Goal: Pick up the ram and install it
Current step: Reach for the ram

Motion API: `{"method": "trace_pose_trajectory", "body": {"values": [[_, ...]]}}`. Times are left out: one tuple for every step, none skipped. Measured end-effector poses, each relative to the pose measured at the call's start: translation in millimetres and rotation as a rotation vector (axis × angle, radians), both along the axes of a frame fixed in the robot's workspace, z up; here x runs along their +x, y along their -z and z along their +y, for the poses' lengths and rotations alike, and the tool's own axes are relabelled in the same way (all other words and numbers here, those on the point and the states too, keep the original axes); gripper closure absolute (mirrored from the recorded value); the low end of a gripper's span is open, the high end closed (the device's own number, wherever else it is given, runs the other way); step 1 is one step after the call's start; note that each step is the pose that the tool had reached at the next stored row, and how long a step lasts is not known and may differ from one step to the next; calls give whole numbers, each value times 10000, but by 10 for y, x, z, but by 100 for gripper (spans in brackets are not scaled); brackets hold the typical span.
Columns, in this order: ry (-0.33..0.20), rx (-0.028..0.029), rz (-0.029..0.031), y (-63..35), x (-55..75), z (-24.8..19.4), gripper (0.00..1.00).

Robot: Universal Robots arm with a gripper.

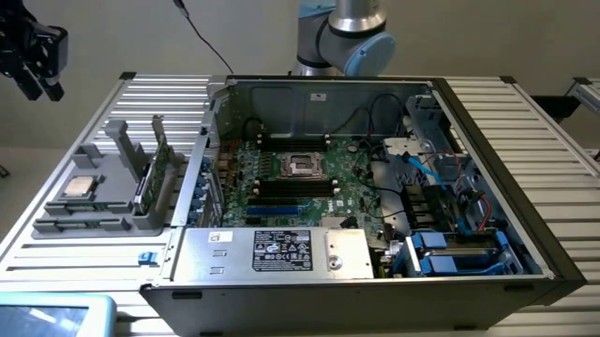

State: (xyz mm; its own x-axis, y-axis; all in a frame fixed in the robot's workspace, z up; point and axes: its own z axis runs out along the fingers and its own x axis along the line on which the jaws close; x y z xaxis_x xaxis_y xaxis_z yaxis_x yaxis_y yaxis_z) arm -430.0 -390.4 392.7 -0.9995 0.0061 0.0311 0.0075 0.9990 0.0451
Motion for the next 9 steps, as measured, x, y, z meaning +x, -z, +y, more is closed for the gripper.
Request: {"method": "trace_pose_trajectory", "body": {"values": [[-170,1,-2,1,-3,0,65],[-318,2,-2,2,-6,1,65],[-466,2,-2,2,-9,0,65],[-621,1,0,1,-11,0,65],[-794,0,2,1,-12,0,65],[-956,0,3,0,-14,0,65],[-1141,0,2,1,-15,0,65],[-1321,1,0,3,-16,0,65],[-1500,1,0,4,-18,0,65]]}}
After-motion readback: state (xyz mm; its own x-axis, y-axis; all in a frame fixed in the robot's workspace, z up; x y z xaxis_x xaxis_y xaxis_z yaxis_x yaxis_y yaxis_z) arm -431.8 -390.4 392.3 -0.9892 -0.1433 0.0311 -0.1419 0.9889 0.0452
